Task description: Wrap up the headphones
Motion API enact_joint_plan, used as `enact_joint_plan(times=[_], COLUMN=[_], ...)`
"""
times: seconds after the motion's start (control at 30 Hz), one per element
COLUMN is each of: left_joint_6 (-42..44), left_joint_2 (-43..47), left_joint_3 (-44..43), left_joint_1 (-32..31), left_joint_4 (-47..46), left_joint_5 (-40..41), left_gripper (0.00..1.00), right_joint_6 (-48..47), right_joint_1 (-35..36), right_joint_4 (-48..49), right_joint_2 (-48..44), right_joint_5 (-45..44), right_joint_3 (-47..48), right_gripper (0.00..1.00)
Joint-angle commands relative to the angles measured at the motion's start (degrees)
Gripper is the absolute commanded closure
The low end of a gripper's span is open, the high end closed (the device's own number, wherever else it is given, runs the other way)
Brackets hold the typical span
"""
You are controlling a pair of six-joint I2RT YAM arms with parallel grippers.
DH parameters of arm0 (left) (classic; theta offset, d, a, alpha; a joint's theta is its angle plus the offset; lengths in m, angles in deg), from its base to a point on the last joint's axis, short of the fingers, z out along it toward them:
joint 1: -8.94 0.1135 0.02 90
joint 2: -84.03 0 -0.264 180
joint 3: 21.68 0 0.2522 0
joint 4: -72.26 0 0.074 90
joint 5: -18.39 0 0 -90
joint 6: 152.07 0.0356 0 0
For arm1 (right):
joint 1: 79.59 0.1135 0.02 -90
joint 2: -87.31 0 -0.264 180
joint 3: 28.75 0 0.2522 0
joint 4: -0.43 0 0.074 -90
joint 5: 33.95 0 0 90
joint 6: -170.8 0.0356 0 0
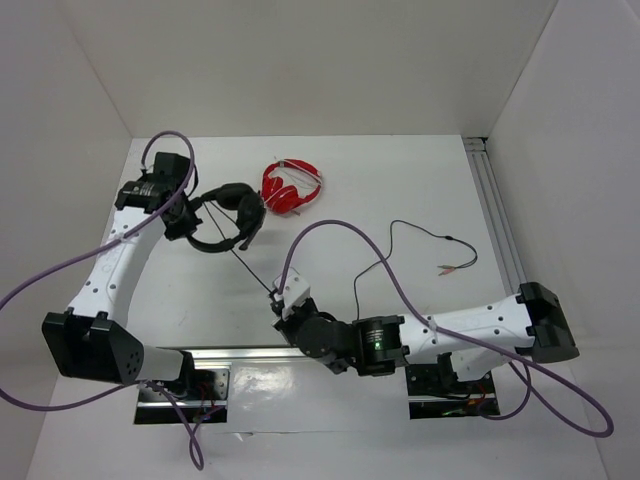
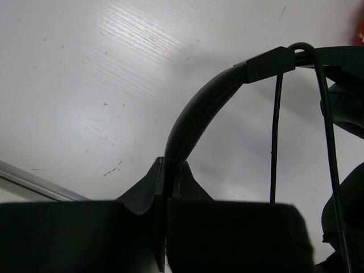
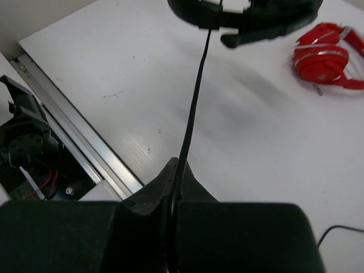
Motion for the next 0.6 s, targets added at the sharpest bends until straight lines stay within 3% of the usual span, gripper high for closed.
enact_joint_plan(times=[0.0,0.27,0.43,0.57], left_joint_6=[1.8,6.8,7.5,7.0], left_joint_2=[2.3,1.0,4.7,8.7], left_joint_3=[1.7,8.0,12.3,13.6], left_joint_1=[-1.9,-13.9,-20.7,-27.4], left_joint_4=[-7.8,-9.2,-8.6,-7.5], left_joint_5=[2.1,3.5,9.0,8.9], left_gripper=[1.00,1.00,1.00,1.00], right_joint_6=[-6.2,-12.7,-16.2,-17.6], right_joint_1=[1.1,-4.3,-8.5,-13.6], right_joint_4=[-1.0,-7.9,-12.5,-15.0], right_joint_2=[-1.7,0.9,2.2,1.6], right_joint_5=[-4.2,-0.7,1.6,2.4], right_joint_3=[6.9,16.3,19.6,20.1], right_gripper=[1.00,1.00,1.00,1.00])
